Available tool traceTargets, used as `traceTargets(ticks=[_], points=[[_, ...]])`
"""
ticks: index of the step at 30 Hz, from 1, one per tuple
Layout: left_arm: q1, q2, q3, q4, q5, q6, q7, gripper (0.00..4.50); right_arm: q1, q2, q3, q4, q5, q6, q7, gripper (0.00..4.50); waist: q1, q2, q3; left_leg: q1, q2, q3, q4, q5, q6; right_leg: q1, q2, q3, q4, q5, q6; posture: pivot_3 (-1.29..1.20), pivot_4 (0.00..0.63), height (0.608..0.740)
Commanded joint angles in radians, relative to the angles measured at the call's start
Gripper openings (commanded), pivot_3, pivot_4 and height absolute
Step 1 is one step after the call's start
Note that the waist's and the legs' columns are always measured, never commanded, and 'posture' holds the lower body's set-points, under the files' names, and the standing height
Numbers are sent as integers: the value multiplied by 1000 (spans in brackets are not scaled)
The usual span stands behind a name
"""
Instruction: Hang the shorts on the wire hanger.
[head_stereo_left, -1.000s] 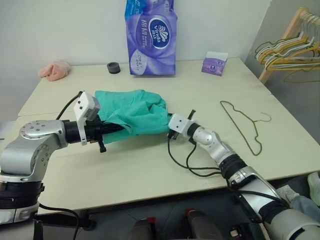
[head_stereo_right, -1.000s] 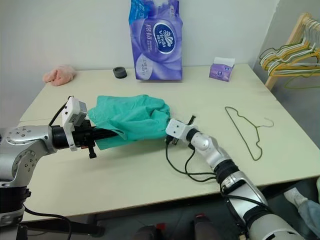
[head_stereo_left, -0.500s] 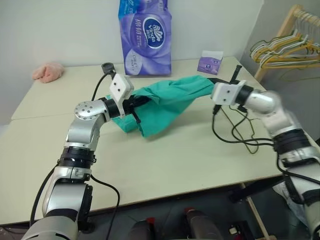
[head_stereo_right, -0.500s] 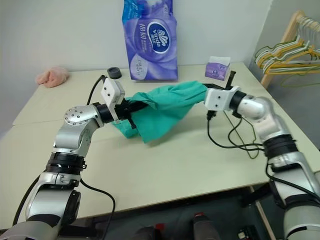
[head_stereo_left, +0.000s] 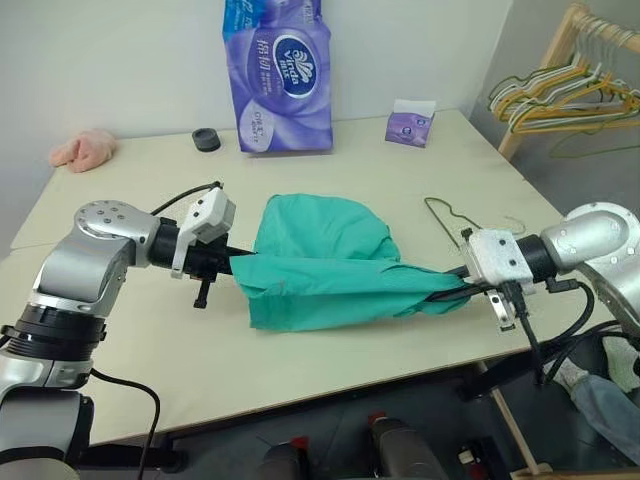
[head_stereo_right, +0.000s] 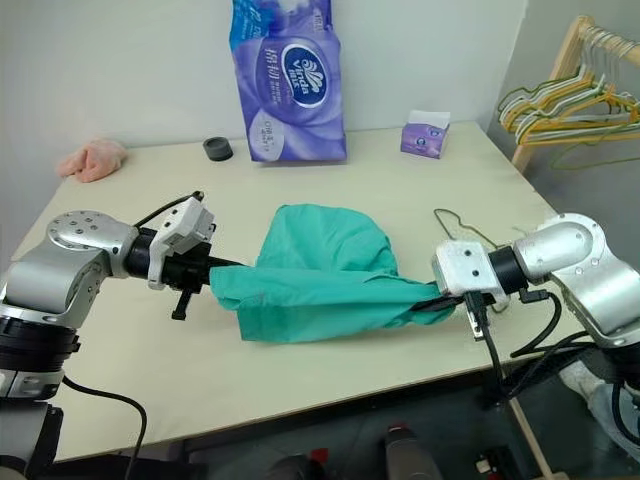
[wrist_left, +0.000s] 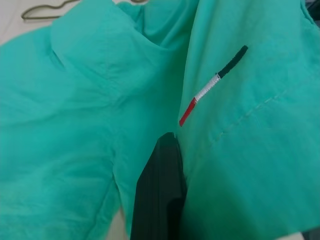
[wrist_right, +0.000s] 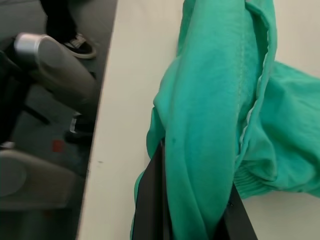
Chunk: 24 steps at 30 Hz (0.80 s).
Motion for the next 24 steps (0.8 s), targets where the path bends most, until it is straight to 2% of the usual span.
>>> traceTargets(ticks=[1,5,7,10,12,14,16,18,21,23,24], points=[[-114,-97,-5,170,83,-46,106,0,-135,71,39,208,-40,105,76,29,11,-1,0,0,0,0,1,0,0,1,0,-1,0,1,-1,-137,81,740],[-313,-293,-9,512,218,-230,327,0,-364,244,121,685,-271,-64,24,29,36,-2,-1,0,-2,1,2,0,0,1,1,0,0,2,-1,-126,74,740],[-450,-358,-9,732,302,-352,480,0,-527,340,137,979,-399,-223,-110,29,37,-2,-1,-2,-3,3,3,1,0,-1,1,0,1,3,-1,-125,69,740],[-693,-386,8,1020,412,-509,791,0,-770,437,167,1304,-596,-484,-467,29,24,-3,-1,-9,-3,8,2,3,-5,-11,-5,2,2,4,0,-126,63,740],[-840,-355,1,1126,486,-600,986,0,-913,472,181,1422,-707,-607,-751,29,14,-4,-2,-28,-4,15,2,8,-13,-38,-10,6,16,5,1,-132,62,740],[-969,-306,-18,1173,561,-687,1131,0,-1028,479,192,1475,-799,-718,-993,29,-2,-4,-2,-41,-5,16,1,9,-15,-54,-11,11,18,5,1,-139,62,740],[-1072,-251,-64,1181,663,-794,1248,0,-1107,468,184,1490,-859,-824,-1164,29,-15,-4,-2,-51,-7,20,0,11,-19,-69,-12,17,19,5,1,-140,66,740],[-1143,-184,-155,1159,817,-933,1381,0,-1145,442,179,1482,-915,-930,-1299,29,-26,-4,-2,-53,-7,24,-4,12,-20,-74,-11,22,18,4,1,-136,69,740],[-1162,-114,-237,1129,955,-1077,1492,0,-1111,411,166,1461,-951,-1050,-1370,29,-26,-4,-2,-49,-8,25,-14,12,-20,-72,-12,24,16,4,2,-123,73,740],[-1088,-66,-291,1098,1031,-1155,1504,0,-988,408,154,1435,-925,-1124,-1303,29,-22,-4,-3,-41,-11,26,-14,12,-18,-63,-14,25,15,3,3,-112,78,740],[-1044,-47,-311,1086,1061,-1181,1506,0,-925,409,150,1419,-916,-1150,-1268,29,-22,-5,-2,-30,-12,25,-14,9,-12,-52,-14,25,13,2,4,-108,78,740]])
